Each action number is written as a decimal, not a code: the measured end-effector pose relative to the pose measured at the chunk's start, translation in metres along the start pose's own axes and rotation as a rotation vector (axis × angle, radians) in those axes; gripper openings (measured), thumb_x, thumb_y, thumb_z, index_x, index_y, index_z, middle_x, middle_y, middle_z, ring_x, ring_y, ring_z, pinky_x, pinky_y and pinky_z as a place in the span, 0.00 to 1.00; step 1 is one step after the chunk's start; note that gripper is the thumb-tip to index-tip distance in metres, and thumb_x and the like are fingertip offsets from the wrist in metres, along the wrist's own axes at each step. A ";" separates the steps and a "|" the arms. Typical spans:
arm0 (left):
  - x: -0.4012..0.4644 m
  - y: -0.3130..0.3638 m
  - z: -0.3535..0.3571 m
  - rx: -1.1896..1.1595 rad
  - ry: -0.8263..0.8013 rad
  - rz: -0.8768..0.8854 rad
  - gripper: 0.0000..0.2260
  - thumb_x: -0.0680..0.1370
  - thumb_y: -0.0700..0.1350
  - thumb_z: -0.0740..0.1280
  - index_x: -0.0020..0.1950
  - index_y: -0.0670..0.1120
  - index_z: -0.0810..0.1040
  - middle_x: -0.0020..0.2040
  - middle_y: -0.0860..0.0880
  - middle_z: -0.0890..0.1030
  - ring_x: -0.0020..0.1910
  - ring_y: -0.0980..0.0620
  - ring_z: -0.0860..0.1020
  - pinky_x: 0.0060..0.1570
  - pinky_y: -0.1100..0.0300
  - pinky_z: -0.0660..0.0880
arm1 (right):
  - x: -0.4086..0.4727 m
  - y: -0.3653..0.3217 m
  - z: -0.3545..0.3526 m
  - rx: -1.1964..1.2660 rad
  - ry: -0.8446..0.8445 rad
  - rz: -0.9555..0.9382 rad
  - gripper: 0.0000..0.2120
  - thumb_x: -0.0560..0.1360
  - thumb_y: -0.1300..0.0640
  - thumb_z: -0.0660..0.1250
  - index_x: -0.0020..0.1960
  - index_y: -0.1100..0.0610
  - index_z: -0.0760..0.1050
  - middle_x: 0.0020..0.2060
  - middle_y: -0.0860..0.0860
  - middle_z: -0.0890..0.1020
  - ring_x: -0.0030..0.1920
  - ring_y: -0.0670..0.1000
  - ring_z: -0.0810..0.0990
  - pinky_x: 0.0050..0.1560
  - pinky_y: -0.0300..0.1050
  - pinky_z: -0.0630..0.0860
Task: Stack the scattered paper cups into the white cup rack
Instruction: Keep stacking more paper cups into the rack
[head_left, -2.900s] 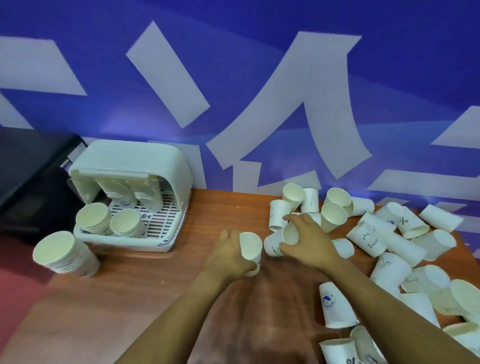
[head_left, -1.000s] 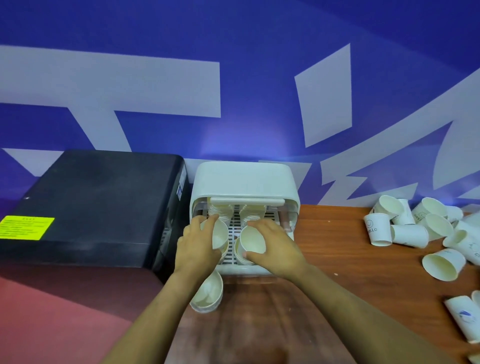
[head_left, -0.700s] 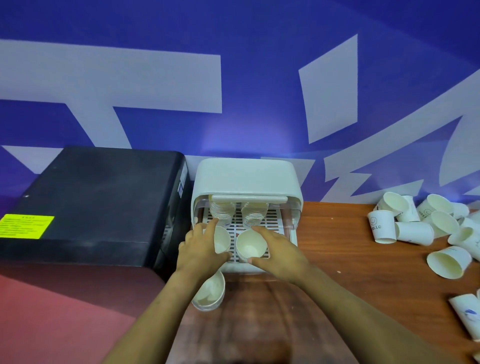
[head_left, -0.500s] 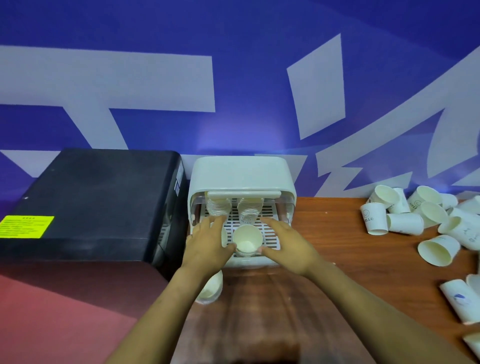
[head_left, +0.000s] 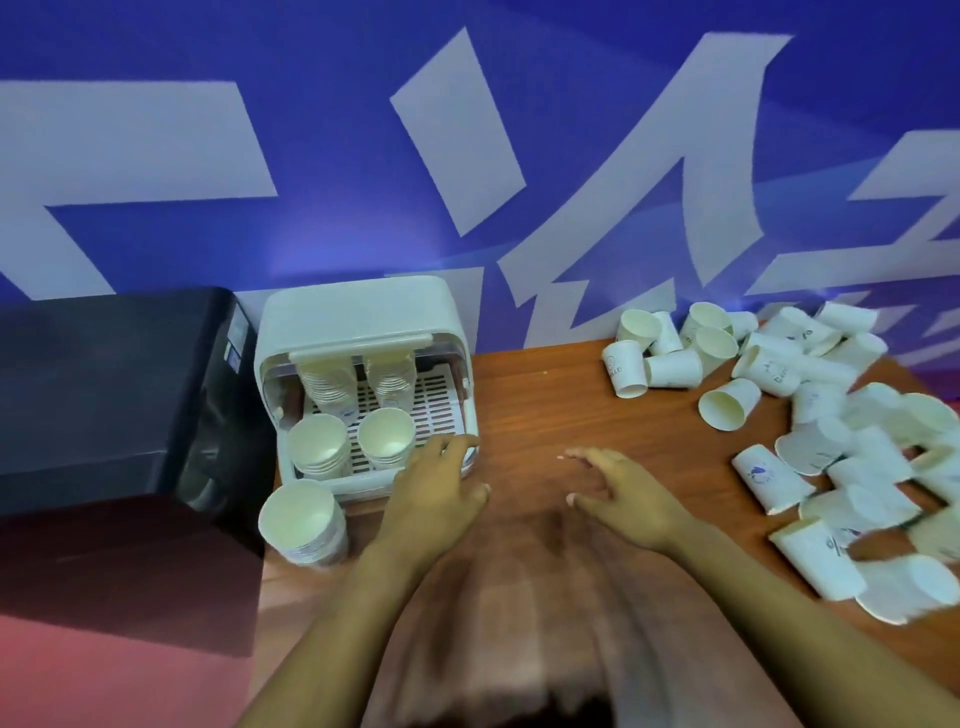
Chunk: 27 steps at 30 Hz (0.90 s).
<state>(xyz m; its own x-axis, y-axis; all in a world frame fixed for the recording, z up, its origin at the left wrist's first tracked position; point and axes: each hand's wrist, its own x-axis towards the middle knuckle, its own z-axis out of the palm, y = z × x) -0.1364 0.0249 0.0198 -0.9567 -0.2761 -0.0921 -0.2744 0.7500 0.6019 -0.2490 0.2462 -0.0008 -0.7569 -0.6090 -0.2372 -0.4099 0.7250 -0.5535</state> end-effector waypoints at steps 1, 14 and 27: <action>-0.001 0.007 0.004 0.009 -0.006 0.002 0.24 0.75 0.50 0.67 0.70 0.52 0.68 0.68 0.51 0.70 0.68 0.50 0.67 0.67 0.54 0.66 | -0.003 0.006 -0.004 0.015 0.005 0.003 0.26 0.74 0.49 0.69 0.70 0.47 0.67 0.62 0.47 0.72 0.59 0.47 0.74 0.61 0.41 0.71; 0.018 0.190 0.165 0.123 -0.122 0.033 0.25 0.74 0.49 0.66 0.71 0.53 0.66 0.67 0.52 0.69 0.67 0.48 0.67 0.65 0.53 0.67 | -0.065 0.200 -0.110 0.078 0.023 0.001 0.22 0.74 0.53 0.69 0.66 0.49 0.71 0.55 0.45 0.73 0.54 0.47 0.75 0.54 0.39 0.70; 0.048 0.312 0.309 0.077 -0.436 -0.260 0.29 0.76 0.64 0.61 0.73 0.53 0.61 0.71 0.47 0.67 0.68 0.43 0.67 0.63 0.50 0.66 | -0.138 0.338 -0.162 -0.147 -0.060 0.122 0.27 0.67 0.39 0.71 0.62 0.47 0.71 0.56 0.42 0.74 0.55 0.44 0.75 0.53 0.44 0.74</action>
<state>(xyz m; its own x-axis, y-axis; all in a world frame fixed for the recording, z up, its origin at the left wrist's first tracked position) -0.2975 0.4313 -0.0415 -0.8027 -0.1959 -0.5632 -0.4996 0.7366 0.4559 -0.3650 0.6276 -0.0261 -0.7756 -0.5288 -0.3447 -0.3903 0.8309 -0.3966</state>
